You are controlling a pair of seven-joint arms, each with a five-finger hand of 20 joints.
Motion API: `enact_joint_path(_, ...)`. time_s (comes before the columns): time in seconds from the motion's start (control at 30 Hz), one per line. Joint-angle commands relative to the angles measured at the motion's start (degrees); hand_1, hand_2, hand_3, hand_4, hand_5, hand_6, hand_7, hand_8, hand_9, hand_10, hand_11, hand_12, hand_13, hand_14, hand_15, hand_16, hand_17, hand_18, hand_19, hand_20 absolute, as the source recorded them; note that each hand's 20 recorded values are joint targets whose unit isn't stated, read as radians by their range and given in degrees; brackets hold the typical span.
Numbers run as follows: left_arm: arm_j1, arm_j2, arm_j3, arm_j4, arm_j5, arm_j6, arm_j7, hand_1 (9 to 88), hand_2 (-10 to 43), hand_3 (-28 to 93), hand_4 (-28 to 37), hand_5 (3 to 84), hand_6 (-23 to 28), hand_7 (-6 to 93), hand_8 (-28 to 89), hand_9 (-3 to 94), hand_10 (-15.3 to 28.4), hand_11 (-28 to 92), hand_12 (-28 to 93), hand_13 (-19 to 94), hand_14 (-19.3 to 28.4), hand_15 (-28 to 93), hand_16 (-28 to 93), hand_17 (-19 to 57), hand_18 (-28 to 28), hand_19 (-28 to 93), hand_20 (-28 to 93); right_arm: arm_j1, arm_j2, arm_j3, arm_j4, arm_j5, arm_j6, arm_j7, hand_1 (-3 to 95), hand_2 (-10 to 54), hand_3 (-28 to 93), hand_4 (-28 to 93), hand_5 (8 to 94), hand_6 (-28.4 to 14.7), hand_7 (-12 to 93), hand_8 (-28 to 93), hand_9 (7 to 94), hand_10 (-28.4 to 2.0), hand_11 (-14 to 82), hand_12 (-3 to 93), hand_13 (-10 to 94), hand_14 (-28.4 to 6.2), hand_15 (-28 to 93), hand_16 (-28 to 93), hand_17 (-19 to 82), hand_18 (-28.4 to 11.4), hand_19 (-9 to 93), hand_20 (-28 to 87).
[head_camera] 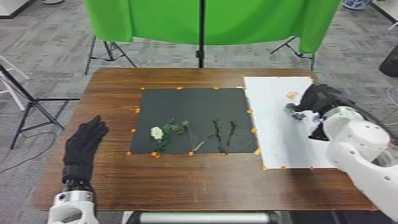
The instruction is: Arrange flowers
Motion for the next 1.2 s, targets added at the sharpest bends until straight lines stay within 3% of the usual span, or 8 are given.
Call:
enact_joint_path(0.03,1.05,-0.77,0.52,0.18,0.39,-0.48,-0.58,21.1,17.6,62,-28.3,42.4,8.8,4.1,-5,37.1,13.8,15,11,27,16.6,23,-1,5.3,12.4,9,20,-1.31,-1.53,-1.04,2.49,0.03,0.66,0.61,37.4,-9.5,65,-17,58.6,0.9,13,-8,66.9,-16.2,18.8,24.7,82,-5.6,68,34,61,-13.2,93,63)
enact_joint_path(0.27,1.18,-0.83,0.38,0.12,0.38,-0.53,-0.45,21.4,16.6,62,-28.3,42.4,8.8,4.1,-5,37.1,13.8,15,11,28,16.7,23,-1,5.4,12.4,9,20,-3.00,-2.39,-1.94,3.88,-0.14,1.39,0.48,39.7,-9.5,66,-17,58.5,1.2,14,-8,67.5,-15.9,18.5,24.2,83,-5.1,68,33,62,-12.8,93,63)
enact_joint_path(0.4,1.49,-0.95,0.27,-0.02,0.37,-0.51,-0.35,21.5,16.4,62,-28.3,42.4,8.9,3.9,-5,37.1,13.7,15,11,28,16.8,23,-1,5.4,12.4,9,20,-3.02,-2.43,-4.90,5.75,-3.13,9.22,-0.55,46.3,-9.5,65,-19,63.7,2.5,16,-9,72.6,-13.2,20.3,23.3,85,-3.6,68,33,64,-11.9,93,63)
enact_joint_path(0.5,1.43,-0.92,0.22,0.01,0.41,-0.72,-0.44,21.4,16.2,63,-28.3,42.5,9.0,3.8,-5,37.1,13.8,15,11,28,16.8,23,-1,5.3,12.5,9,20,-3.91,-2.01,-5.37,5.69,-4.67,13.91,-0.98,57.3,-9.5,54,-18,72.1,2.0,18,4,81.4,-9.9,10.7,35.7,88,-2.4,67,33,66,-11.4,93,65)
enact_joint_path(0.6,1.48,-0.90,0.16,0.01,0.46,-0.74,-0.50,21.4,15.9,63,-28.3,42.4,9.0,3.7,-5,37.1,13.8,15,11,28,16.8,24,-1,5.4,12.5,9,20,-5.42,-1.33,-2.94,3.14,-5.98,13.53,-0.76,62.7,-9.5,51,-16,80.6,1.7,21,8,89.8,-8.6,8.4,40.6,90,-1.6,67,33,68,-10.9,93,65)
enact_joint_path(0.73,1.73,-0.81,0.04,-0.13,0.42,-0.72,-0.62,21.4,15.7,63,-28.3,42.5,9.0,3.7,-5,37.1,13.8,15,11,28,16.8,24,-1,5.3,12.5,9,20,-5.03,-0.34,0.62,-2.73,-5.93,15.05,-0.49,63.4,-9.5,51,-16,82.0,1.3,21,9,91.2,-8.3,8.5,41.0,91,-1.0,66,33,69,-10.8,93,65)
enact_joint_path(0.97,1.41,-0.43,0.02,-0.02,0.27,-0.76,-0.74,21.6,15.4,63,-28.3,42.4,8.8,3.9,-5,37.1,13.8,15,11,28,16.9,24,-1,5.3,12.5,9,20,13.68,-2.82,-14.08,-7.63,0.33,18.44,-5.63,63.3,-9.5,52,-15,82.6,1.0,21,10,91.8,-8.3,8.5,41.6,92,-0.8,66,33,70,-10.4,93,65)
enact_joint_path(1.2,1.48,-0.50,0.23,-0.02,-0.40,-0.27,-0.47,21.4,16.5,61,-28.3,42.4,8.8,3.8,-5,37.2,13.9,15,11,28,17.0,24,-1,5.4,12.5,9,20,34.07,-19.12,-34.87,4.02,5.81,16.09,-11.90,63.2,-9.5,52,-15,82.5,0.9,21,10,91.8,-8.4,8.3,42.0,91,-0.7,66,34,69,-10.3,93,65)
